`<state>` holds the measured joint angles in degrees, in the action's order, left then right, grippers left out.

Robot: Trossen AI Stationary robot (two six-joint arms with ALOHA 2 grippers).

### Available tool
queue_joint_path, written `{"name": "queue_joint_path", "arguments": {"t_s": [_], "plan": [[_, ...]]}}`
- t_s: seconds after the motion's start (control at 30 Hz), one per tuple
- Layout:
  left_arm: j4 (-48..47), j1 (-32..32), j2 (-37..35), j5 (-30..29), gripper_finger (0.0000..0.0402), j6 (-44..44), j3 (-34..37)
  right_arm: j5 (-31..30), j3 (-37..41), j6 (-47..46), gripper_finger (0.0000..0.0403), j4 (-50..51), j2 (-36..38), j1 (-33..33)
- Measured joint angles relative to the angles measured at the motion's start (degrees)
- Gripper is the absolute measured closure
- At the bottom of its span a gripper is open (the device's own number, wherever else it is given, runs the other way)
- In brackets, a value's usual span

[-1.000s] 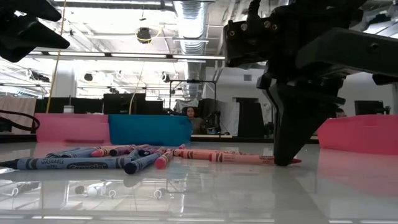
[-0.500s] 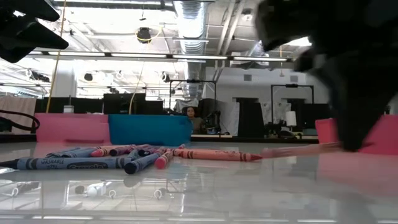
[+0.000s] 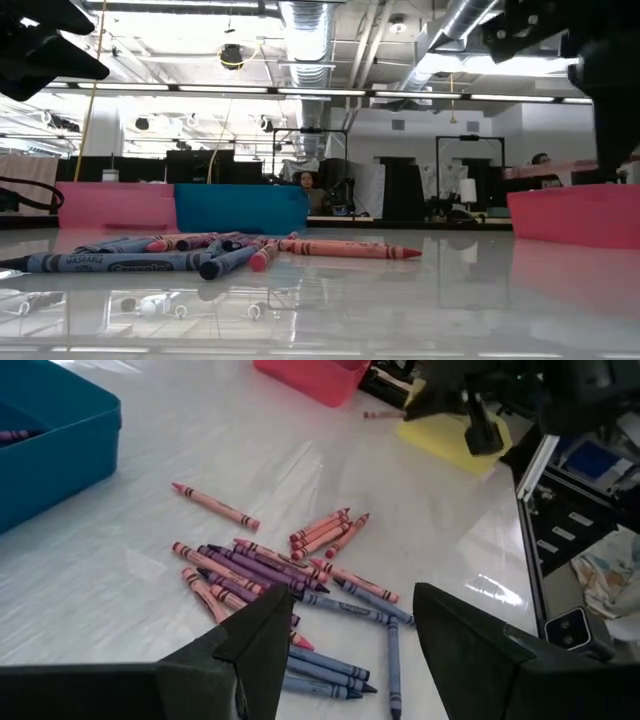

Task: Sort crayons
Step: Put the red crayon into the small red bin

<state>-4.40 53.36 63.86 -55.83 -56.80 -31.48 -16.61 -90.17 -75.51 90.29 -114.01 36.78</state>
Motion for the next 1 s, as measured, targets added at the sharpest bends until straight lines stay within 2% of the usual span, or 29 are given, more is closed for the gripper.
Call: {"name": "queue_joint_path", "arguments": {"t_s": [0.17, 0.33, 0.53, 0.73, 1.0], "plan": [[-0.03, 0.02, 0.02, -0.02, 0.0203, -0.02, 0.00, -1.31, 0.98, -6.53, 0.0396, -0.17, 2.71, -1.63], [-0.05, 0.02, 0.02, -0.02, 0.0203, -0.17, 0.00, -2.20, 4.16, -7.81, 0.0395, -0.57, 8.68, -2.43], [-0.26, 0.01, 0.02, -0.02, 0.0203, -0.11, 0.00, -4.56, 12.02, -13.07, 0.0395, -0.14, 19.10, -2.56], [-0.55, 0.02, 0.02, -0.04, 0.0203, -0.07, 0.00, -4.58, 20.81, -23.30, 0.0395, -0.42, 28.47, -3.75], [-0.51, 0.02, 0.02, -0.47, 0.0203, -0.04, 0.00, -4.54, 31.33, -33.56, 0.0395, -0.23, 34.51, -7.40]]}}
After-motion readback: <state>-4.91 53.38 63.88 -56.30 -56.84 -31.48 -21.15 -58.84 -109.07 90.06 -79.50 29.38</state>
